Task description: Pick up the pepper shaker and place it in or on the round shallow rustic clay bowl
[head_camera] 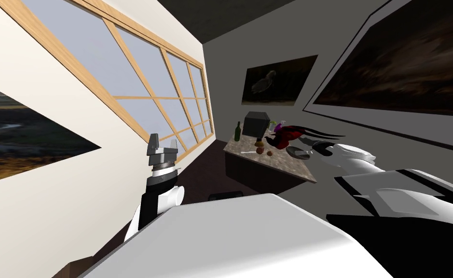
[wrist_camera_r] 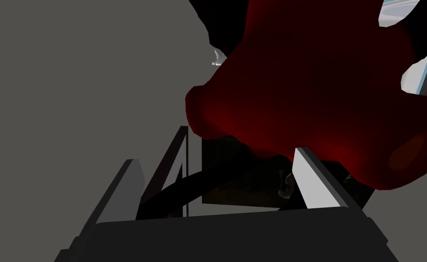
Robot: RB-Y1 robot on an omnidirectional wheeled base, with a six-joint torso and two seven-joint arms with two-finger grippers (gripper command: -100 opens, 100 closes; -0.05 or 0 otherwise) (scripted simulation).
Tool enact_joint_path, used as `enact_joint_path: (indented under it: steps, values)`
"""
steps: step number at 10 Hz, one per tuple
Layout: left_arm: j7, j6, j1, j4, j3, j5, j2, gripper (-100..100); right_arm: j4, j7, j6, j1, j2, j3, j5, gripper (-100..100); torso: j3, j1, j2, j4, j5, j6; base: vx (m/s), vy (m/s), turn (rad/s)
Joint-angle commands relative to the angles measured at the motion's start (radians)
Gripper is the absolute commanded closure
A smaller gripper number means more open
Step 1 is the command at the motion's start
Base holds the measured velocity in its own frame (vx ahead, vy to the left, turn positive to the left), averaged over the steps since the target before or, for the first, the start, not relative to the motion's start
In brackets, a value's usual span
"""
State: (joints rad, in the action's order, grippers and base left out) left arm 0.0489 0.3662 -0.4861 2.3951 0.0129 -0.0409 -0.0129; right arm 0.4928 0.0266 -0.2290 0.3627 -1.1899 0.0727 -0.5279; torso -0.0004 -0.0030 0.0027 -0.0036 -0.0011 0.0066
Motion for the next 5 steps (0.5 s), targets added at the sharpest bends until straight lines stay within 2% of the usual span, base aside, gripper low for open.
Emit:
enact_joint_path:
  steps: [1,5]
  values:
    - [0.000,0.000,0.000,0.000,0.000,0.000,0.000,0,0.000,0.000,0.000,0.000,0.000,0.000,0.000,0,0.000,0.000,0.000,0.000,0.000,0.000,0.000,0.000,0.000]
    - [0.000,0.000,0.000,0.000,0.000,0.000,0.000,0,0.000,0.000,0.000,0.000,0.000,0.000,0.000,0,0.000,0.000,0.000,0.000,0.000,0.000,0.000,0.000,0.000]
